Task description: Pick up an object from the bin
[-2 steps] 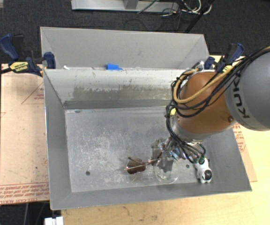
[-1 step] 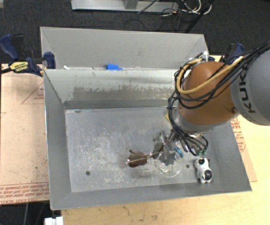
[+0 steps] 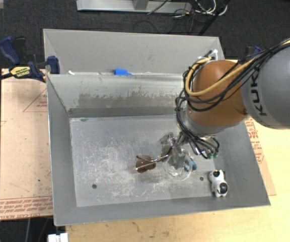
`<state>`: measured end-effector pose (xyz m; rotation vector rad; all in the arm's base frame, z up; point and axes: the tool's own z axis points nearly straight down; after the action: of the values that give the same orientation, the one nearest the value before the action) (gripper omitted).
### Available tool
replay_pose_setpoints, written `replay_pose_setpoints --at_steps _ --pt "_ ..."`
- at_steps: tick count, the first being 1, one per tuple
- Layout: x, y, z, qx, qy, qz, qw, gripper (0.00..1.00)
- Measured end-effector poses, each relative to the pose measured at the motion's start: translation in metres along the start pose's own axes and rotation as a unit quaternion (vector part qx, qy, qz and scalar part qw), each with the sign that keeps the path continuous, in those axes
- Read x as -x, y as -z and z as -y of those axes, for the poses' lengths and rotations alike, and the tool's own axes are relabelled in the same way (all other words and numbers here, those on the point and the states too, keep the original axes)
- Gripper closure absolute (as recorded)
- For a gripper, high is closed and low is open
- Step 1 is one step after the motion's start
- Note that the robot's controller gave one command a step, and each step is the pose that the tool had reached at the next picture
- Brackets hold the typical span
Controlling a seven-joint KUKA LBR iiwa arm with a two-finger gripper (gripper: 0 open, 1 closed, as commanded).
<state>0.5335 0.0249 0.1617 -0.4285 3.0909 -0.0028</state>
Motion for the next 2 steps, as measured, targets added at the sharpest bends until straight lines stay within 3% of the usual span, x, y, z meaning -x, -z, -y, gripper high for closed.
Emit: replay_pose_setpoints --at_steps 1,2 --pt "-0.011 -0.014 -0.005 0.002 0.018 -0.0064 0.9998 1.00" --pt "-0.008 -0.038 -0.009 0.001 0.087 -0.0036 0.9962 1.00"
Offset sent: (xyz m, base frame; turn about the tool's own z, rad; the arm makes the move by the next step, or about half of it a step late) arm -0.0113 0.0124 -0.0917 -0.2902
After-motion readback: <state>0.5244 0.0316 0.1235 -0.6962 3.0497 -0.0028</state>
